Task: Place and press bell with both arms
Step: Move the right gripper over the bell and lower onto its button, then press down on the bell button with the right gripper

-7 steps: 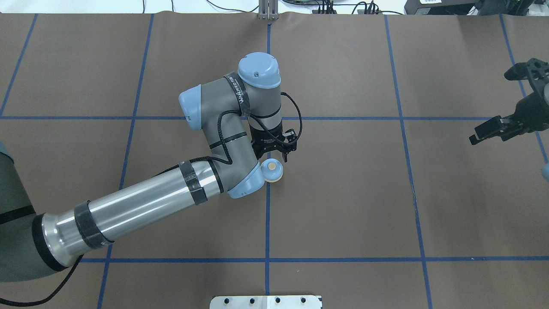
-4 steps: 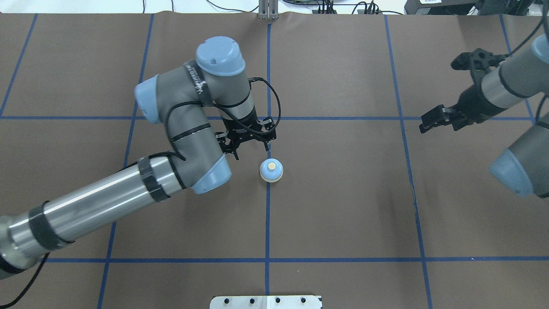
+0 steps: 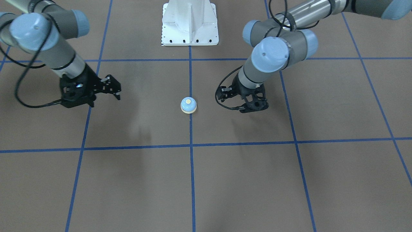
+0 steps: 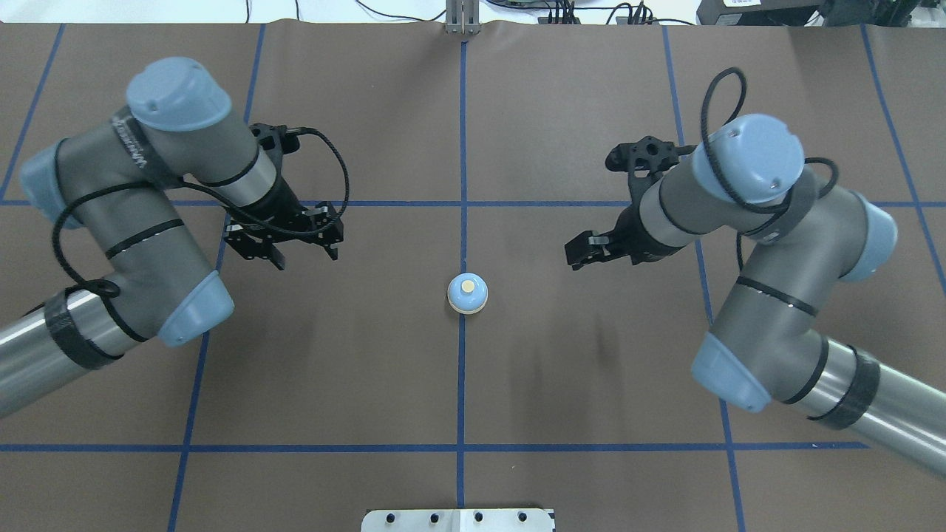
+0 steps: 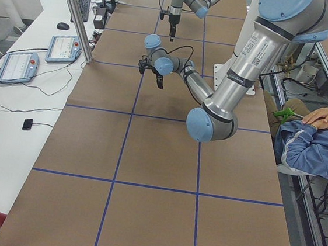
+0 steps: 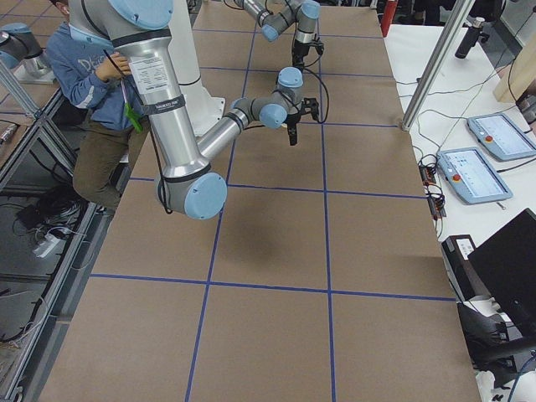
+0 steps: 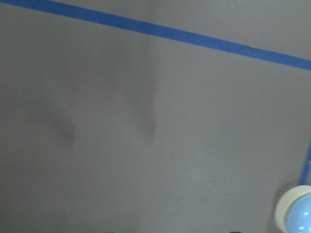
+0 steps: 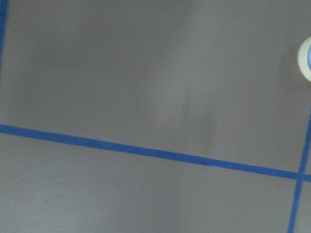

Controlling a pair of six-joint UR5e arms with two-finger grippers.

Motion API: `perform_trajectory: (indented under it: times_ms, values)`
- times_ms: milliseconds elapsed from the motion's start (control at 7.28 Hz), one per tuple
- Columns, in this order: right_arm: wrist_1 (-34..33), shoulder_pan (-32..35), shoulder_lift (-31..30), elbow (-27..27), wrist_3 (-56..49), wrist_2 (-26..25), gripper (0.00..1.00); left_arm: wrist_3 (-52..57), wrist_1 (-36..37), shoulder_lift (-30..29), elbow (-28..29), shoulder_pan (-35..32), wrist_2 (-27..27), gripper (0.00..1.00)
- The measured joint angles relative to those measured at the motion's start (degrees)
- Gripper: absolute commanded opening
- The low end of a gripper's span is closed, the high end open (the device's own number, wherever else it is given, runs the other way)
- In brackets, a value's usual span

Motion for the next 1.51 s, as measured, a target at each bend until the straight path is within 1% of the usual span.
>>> perform_trajectory:
  times_ms: [137,275,412,550,824,1099,1511]
  values:
    - [-0.04,-3.15,4.04,-2.16,6.17,-3.02,0.23,3.29,-0.02,3.67,-1.98,-1.67,-0.79,0.84]
    - [-0.1,-5.17,8.46,-5.59,11.46,-5.38,0.0,5.48,-0.01,6.23,-3.36,-2.84,-1.11,0.84]
    - [-0.26,-6.68,12.15,-9.09,15.52,-7.02,0.0,7.08,0.0,7.98,-4.16,-3.62,-1.23,0.84]
    - [-0.49,-7.69,14.28,-11.29,17.19,-7.79,0.0,8.01,0.01,8.97,-4.5,-4.13,-1.27,0.84]
    - [-0.77,-8.37,16.78,-14.2,17.61,-8.23,0.0,8.54,0.01,9.57,-4.66,-4.49,-1.29,0.84]
    - [-0.92,-8.41,17.76,-15.64,17.56,-8.3,0.0,8.6,0.01,9.69,-4.69,-4.54,-1.29,0.84]
    - [-0.94,-8.64,17.95,-16.3,17.65,-8.29,0.0,8.61,0.01,9.71,-4.72,-4.55,-1.29,0.84]
